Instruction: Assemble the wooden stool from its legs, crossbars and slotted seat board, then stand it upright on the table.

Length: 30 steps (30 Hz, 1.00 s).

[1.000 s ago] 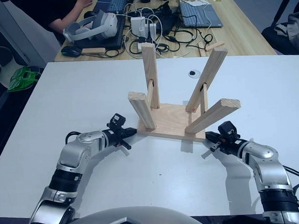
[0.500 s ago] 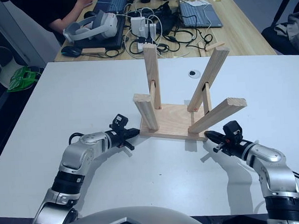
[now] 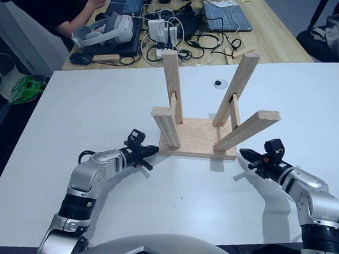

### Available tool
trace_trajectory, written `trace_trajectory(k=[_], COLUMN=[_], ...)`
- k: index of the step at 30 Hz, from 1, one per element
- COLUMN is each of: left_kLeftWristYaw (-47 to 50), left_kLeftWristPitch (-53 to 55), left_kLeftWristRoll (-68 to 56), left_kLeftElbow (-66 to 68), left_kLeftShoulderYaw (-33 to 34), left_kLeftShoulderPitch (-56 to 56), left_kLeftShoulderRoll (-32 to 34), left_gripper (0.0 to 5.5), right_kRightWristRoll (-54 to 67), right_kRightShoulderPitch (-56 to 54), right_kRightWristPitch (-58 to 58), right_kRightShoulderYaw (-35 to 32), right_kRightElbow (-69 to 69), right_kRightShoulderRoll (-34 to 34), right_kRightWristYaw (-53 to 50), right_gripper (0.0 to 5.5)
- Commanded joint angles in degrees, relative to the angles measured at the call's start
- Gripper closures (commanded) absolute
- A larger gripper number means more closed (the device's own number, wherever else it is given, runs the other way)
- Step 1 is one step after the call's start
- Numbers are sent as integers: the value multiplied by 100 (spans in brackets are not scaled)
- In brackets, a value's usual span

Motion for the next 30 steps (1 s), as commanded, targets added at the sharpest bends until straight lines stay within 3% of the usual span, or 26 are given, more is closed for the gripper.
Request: trace_trajectory(k=[1, 30], left_kLeftWristYaw=[27, -30], left_kLeftWristPitch=[92, 149], left_kLeftWristRoll=[-33, -45], left_kLeftElbow=[-79, -144], left_kLeftShoulderYaw=[-3, -70], left_kLeftShoulderPitch=[-48, -43], left_kLeftShoulderRoll=[35, 57], left_gripper=[550, 550], right_kRightWristRoll=[504, -116], right_kRightShoulderPitch=[99, 148], right_kRightWristPitch=[755, 308], right_kRightShoulderYaw=[-237, 245], right_kRightElbow=[-341, -189], right_kRightShoulderRoll=[162, -33], right_kRightWristYaw=[-241, 13], right_gripper=[546, 546])
